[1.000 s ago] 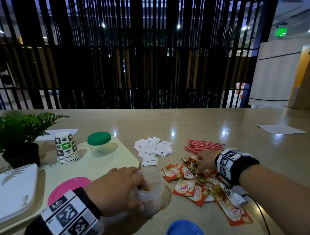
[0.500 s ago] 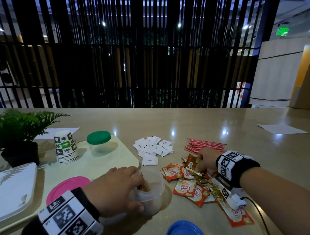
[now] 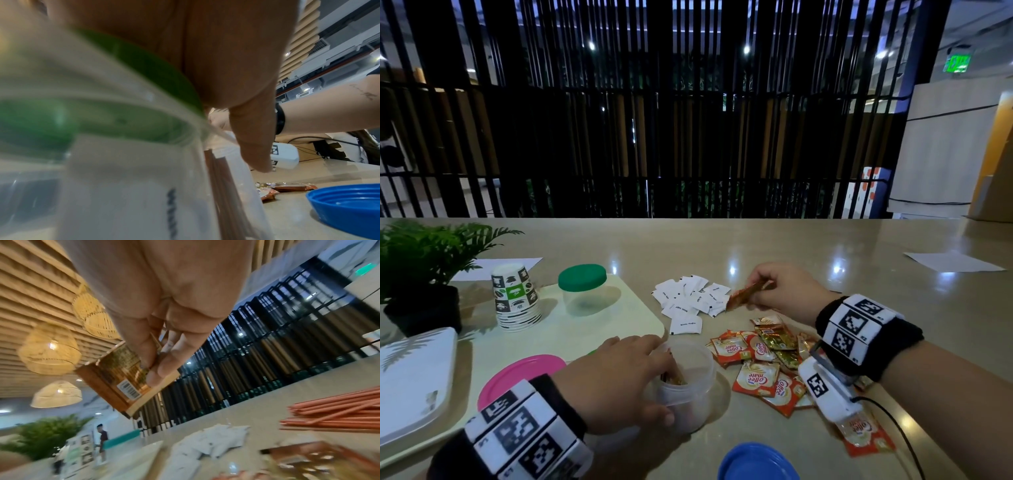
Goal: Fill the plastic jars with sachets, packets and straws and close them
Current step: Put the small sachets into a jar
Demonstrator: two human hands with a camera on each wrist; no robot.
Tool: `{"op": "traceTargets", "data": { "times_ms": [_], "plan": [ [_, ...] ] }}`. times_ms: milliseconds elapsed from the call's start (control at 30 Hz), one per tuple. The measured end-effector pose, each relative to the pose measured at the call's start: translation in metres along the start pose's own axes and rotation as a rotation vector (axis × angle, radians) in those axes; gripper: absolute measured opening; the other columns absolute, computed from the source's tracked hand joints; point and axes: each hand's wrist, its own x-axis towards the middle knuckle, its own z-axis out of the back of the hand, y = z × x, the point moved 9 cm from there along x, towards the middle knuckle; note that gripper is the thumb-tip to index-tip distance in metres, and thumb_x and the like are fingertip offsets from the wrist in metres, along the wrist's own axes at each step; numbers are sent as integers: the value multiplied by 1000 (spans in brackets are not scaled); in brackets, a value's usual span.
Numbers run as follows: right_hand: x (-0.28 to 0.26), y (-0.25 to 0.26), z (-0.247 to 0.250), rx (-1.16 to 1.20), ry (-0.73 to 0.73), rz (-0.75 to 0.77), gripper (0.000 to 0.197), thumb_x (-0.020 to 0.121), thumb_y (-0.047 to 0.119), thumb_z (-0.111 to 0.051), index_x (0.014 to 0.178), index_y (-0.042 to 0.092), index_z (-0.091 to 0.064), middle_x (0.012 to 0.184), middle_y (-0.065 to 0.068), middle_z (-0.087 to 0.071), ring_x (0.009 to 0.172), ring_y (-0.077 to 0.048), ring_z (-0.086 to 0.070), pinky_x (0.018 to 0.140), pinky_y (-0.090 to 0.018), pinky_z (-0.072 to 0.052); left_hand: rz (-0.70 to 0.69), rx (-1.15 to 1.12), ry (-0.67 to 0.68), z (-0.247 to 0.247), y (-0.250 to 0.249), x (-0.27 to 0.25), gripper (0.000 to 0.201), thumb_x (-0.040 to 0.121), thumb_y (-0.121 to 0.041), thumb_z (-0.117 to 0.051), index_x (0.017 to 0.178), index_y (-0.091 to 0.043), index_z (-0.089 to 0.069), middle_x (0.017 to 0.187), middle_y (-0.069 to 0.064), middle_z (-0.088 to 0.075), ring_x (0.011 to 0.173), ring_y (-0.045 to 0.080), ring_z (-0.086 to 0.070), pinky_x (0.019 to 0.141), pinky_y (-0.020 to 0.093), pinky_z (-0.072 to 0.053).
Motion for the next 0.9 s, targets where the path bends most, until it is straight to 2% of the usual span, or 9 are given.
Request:
{"op": "traceTargets", "data": {
  "times_ms": [100, 200, 267, 367, 467, 600, 733, 800, 900],
  "plan": [
    [-9, 37, -18, 22, 48, 109, 13, 82, 1, -68, 83, 13, -71, 81, 2, -71, 72, 0, -67, 66, -15, -52, -1, -5, 0, 0, 1, 1, 54, 84, -64, -56, 132, -42, -43, 142, -11, -36, 127, 13, -37, 108, 31, -29],
    [-20, 68, -40, -38, 145, 227, 13, 79, 3, -72, 81, 15, -74, 88, 2, -70, 82, -9, -69, 78, -26, -57, 5, -30, 6, 1, 1, 1, 54, 83, -64, -57, 132, -43, -43, 143, -13, -36, 127, 12, -37, 108, 31, -30],
    [-28, 81, -53, -143, 220, 304, 13, 80, 4, -71, 84, 15, -76, 90, 3, -67, 82, -11, -66, 79, -29, -56, 10, -35, 1, 1, 2, 2, 55, 83, -64, -58, 132, -42, -43, 142, -12, -37, 125, 13, -38, 107, 32, -32],
    [-37, 90, -69, -394, 308, 373, 16, 82, 9, -66, 90, 19, -76, 88, 12, -60, 85, -6, -59, 79, -24, -52, 15, -34, 1, 1, 2, 2, 55, 83, -63, -59, 131, -41, -43, 141, -12, -38, 124, 13, -39, 106, 31, -33],
    [-38, 86, -88, -578, 381, 369, 22, 84, 9, -59, 95, 20, -74, 93, 9, -61, 88, -9, -57, 79, -26, -50, 3, -25, -20, 4, 0, 2, 55, 82, -62, -60, 130, -40, -44, 136, -13, -42, 121, 11, -41, 104, 31, -34],
    [-43, 84, -116, -687, 470, 401, 27, 83, 6, -54, 98, 18, -73, 100, 0, -66, 93, -18, -58, 80, -32, -49, 12, -4, -57, 5, 1, 3, 59, 79, -62, -61, 129, -36, -42, 135, -12, -44, 121, 12, -43, 101, 30, -34],
    [-45, 81, -125, -654, 516, 388, 26, 87, 10, -54, 104, 19, -72, 102, 0, -68, 93, -20, -60, 83, -36, -51, 25, -11, -68, 8, 1, 2, 58, 80, -61, -62, 126, -33, -41, 133, -11, -44, 119, 12, -43, 97, 28, -32],
    [-46, 79, -122, -599, 534, 356, 24, 89, 12, -56, 105, 21, -71, 105, 3, -67, 96, -16, -60, 85, -33, -50, 22, -18, -69, 8, 1, 1, 59, 80, -61, -62, 128, -34, -41, 134, -11, -44, 120, 12, -43, 98, 28, -32],
    [-45, 79, -111, -530, 494, 311, 23, 88, 10, -53, 99, 22, -70, 99, 7, -63, 91, -11, -57, 79, -26, -46, 13, -23, -59, 6, 0, 1, 60, 80, -62, -61, 130, -36, -40, 135, -12, -44, 121, 12, -43, 101, 30, -33]
  ]
}}
